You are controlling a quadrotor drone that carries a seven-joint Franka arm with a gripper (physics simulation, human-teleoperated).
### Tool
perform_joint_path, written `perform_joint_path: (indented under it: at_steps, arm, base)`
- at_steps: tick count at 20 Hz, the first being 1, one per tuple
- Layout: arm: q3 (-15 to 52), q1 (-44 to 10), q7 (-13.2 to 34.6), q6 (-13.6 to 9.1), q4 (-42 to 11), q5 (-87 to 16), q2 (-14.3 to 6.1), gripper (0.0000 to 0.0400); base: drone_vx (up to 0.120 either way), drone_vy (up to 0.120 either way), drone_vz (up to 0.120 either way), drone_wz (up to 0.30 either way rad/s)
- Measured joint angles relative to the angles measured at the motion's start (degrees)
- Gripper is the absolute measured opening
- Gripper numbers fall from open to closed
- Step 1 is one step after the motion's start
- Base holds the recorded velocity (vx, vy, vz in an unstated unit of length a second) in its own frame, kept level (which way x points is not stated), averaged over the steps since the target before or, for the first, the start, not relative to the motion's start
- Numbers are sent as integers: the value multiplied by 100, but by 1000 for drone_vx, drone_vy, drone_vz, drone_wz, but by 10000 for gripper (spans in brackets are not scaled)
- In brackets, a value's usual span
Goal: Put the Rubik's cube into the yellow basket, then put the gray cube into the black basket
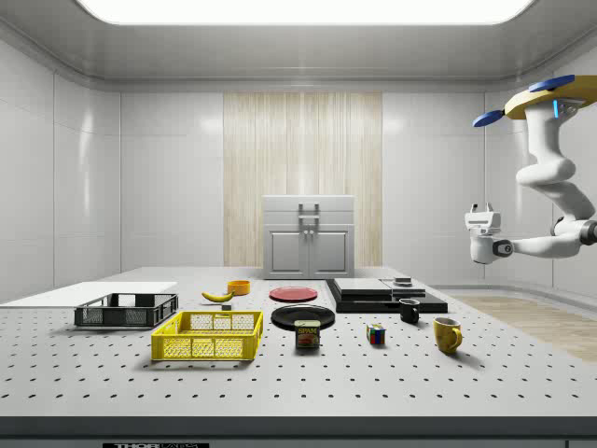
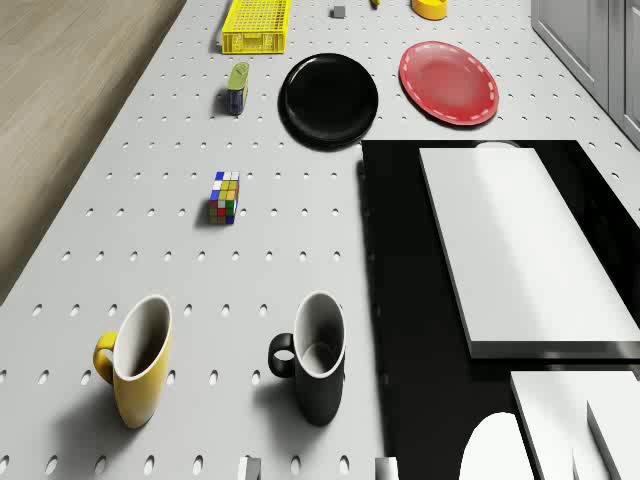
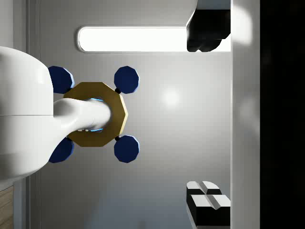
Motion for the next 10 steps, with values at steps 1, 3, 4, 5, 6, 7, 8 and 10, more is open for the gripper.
perform_joint_path:
  at_steps: [1,3,4,5,6,7,8,10]
  arm:
    - [1,-3,-2,-108,118,1,5,400]
    - [4,-9,-5,-305,362,3,43,400]
    - [6,-11,-7,-395,485,4,72,400]
    - [7,-13,-8,-480,609,5,106,400]
    - [8,-16,-9,-561,733,6,145,400]
    - [9,-18,-10,-637,855,7,186,400]
    - [11,-19,-10,-708,973,7,228,400]
    - [13,-23,-12,-832,1183,9,306,400]
  base:
    - [0,0,0,0]
    - [0,0,0,0]
    - [0,0,0,0]
    - [0,0,0,0]
    - [0,0,0,0]
    - [0,0,0,0]
    - [0,80,0,0]
    - [0,120,0,0]
